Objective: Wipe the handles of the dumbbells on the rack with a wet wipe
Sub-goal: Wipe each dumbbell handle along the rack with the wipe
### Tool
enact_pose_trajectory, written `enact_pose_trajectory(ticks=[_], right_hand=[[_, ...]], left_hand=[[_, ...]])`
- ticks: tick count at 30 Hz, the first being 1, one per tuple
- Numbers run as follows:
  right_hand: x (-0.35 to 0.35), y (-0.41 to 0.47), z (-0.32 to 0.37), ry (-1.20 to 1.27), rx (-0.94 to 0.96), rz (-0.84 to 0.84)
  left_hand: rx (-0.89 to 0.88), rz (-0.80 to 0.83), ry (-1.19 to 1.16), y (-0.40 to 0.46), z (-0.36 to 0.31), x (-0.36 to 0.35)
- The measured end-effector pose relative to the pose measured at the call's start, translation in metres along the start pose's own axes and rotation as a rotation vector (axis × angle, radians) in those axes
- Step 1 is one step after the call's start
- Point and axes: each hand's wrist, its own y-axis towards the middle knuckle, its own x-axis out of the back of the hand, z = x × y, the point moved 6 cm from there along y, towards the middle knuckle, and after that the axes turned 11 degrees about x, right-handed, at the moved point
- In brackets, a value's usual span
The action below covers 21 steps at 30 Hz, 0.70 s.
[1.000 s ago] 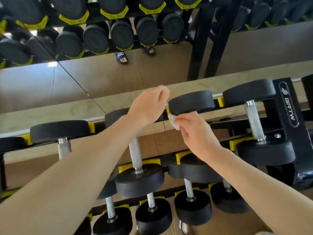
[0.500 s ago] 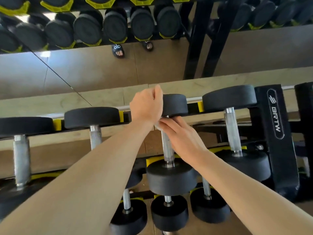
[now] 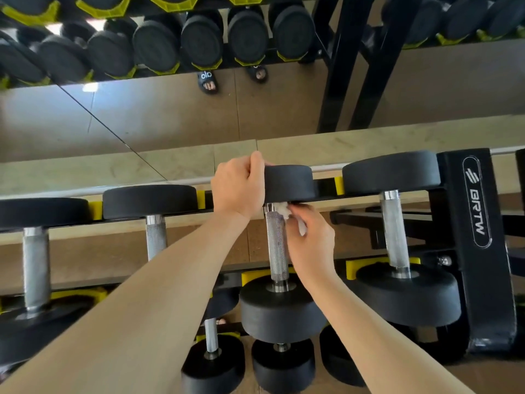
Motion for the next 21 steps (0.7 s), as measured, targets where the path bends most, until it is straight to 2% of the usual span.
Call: enact_pose_trajectory(ticks=[3, 4, 7, 9, 10, 12, 14, 21], right_hand=[[-0.023, 0.001, -0.036, 0.404, -0.712, 0.033], [-0.030, 0.000, -0.040, 0.595, -0.845, 0.038], [-0.036, 0.003, -0.029, 0.975, -0.899, 0.097], [-0.037, 0.004, -0.029, 0.981, -0.876, 0.120], [-0.038, 0.004, -0.031, 0.909, -0.870, 0.108], [-0.031, 0.002, -0.035, 0.585, -0.791, 0.068], [-0.020, 0.000, -0.026, 0.291, -0.553, 0.091], [0.005, -0.020, 0.016, -0.089, 0.240, 0.106]], left_hand=[[-0.008, -0.002, -0.005, 0.000, 0.002, -0.001], [-0.012, -0.002, -0.003, 0.001, 0.003, -0.001], [-0.017, 0.001, 0.001, 0.003, 0.004, -0.002], [-0.020, -0.003, 0.008, 0.003, 0.004, -0.003], [-0.022, -0.005, 0.009, 0.003, 0.005, -0.003], [-0.027, -0.006, 0.005, 0.004, 0.006, -0.003], [-0.023, -0.005, -0.001, 0.004, 0.007, -0.003], [-0.036, -0.013, 0.019, 0.004, 0.007, -0.003]])
